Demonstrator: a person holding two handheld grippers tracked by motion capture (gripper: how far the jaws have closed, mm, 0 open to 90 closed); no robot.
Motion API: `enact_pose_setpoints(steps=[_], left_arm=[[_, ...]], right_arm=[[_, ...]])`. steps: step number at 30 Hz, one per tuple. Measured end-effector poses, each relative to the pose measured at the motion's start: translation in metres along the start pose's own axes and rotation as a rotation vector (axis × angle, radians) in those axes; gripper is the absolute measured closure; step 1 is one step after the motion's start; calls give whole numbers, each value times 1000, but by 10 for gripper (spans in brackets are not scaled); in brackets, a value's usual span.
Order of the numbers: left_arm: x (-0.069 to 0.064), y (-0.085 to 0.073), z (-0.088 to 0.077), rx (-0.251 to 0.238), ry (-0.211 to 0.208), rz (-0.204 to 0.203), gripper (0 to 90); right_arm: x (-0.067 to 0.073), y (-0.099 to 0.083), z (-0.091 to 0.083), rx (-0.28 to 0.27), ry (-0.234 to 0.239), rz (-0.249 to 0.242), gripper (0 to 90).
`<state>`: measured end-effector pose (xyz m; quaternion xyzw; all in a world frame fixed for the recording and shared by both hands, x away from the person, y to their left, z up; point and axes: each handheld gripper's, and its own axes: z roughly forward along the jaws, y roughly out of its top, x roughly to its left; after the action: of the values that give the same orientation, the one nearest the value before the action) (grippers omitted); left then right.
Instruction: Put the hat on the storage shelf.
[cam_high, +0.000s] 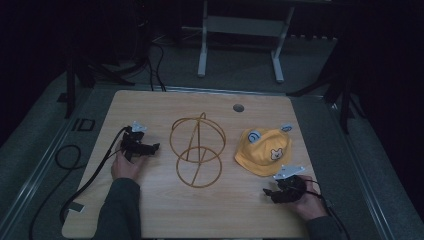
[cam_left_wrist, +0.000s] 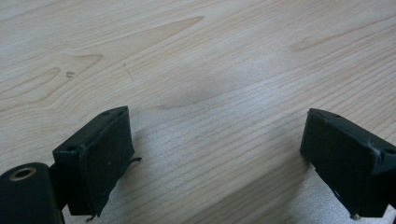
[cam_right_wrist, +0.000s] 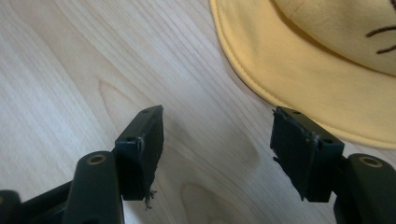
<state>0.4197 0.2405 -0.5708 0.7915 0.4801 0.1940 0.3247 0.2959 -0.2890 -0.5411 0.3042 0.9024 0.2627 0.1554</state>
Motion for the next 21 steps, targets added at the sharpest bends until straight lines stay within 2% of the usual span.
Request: enact_pose_setpoints(steps=[6,11,15,21], left_arm=[[0,0,0,-2,0,0,91],[0,0,0,-2,0,0,91],[0,0,0,-2,0,0,91],[0,0,0,-2,0,0,91]], right_arm=[[-6,2,-9,23,19,-19,346],[-11,6,-15,34,33,-70,346],[-16,9,-17,38,54,-89,351],[-24,11,-25,23,67,-91,361]])
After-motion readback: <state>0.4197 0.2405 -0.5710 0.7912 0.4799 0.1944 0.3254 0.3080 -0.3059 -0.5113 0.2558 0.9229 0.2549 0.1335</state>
